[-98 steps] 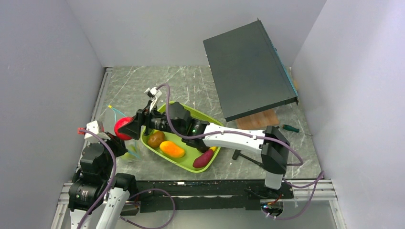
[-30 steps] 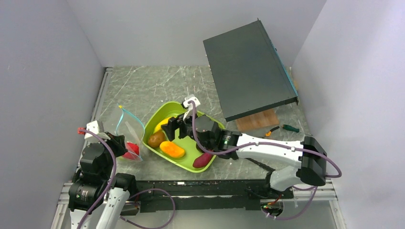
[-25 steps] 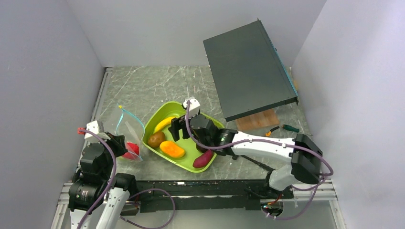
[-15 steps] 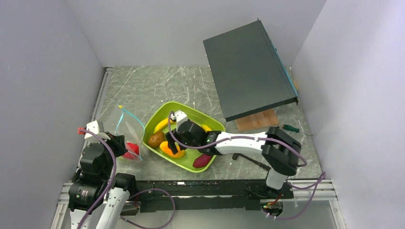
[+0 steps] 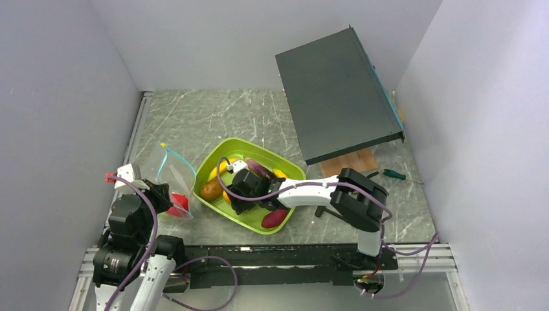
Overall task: Place the food in the zip-top bag and seal the zipper
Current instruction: Pick up the fake fruit from the bin.
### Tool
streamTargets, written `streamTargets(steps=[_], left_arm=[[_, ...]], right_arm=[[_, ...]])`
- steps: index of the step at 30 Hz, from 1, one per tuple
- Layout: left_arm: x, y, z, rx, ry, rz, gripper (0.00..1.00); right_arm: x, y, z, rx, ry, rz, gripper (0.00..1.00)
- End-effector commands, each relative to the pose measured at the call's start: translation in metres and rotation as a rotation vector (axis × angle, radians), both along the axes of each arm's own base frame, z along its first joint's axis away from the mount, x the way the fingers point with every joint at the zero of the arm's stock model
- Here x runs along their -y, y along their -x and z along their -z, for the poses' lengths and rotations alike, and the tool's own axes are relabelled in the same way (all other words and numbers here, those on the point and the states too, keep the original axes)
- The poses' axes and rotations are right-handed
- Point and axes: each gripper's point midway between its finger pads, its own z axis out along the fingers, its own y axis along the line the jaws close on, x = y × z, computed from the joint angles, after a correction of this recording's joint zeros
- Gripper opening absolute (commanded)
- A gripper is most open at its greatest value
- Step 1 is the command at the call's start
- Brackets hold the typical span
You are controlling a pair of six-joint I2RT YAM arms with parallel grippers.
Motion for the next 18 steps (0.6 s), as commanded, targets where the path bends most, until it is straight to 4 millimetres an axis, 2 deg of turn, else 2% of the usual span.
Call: streamTargets(steps=[1,6,10,12,15,18], left_arm=[[0.004,-0.004,-0.011,0.042,0.002,0.021,0.00],[0.004,-0.005,-0.011,0.042,0.003,0.023,0.00],[0.004,-0.004,-0.011,0.044,0.003,0.021,0.00],[0.004,-0.004,-0.012,0.046,0.003,0.023,0.00],[0.004,-0.004,-0.012,0.047,0.004,0.024,0.00],[0.004,-0.004,-0.012,0.047,0.004,0.024,0.00]], right_arm=[[-0.004,-0.021,-0.062,0.130,-0.100,0.067,0.54],[0.008,-0.033,-0.110,0.232,-0.184,0.135,0.26],[0.015,-0.035,-0.141,0.274,-0.272,0.171,0.18],[0.013,-0.031,-0.151,0.269,-0.320,0.160,0.13],[0.004,-0.023,-0.163,0.237,-0.388,0.127,0.04],[-0.009,-0.011,-0.185,0.212,-0.486,0.079,0.03]])
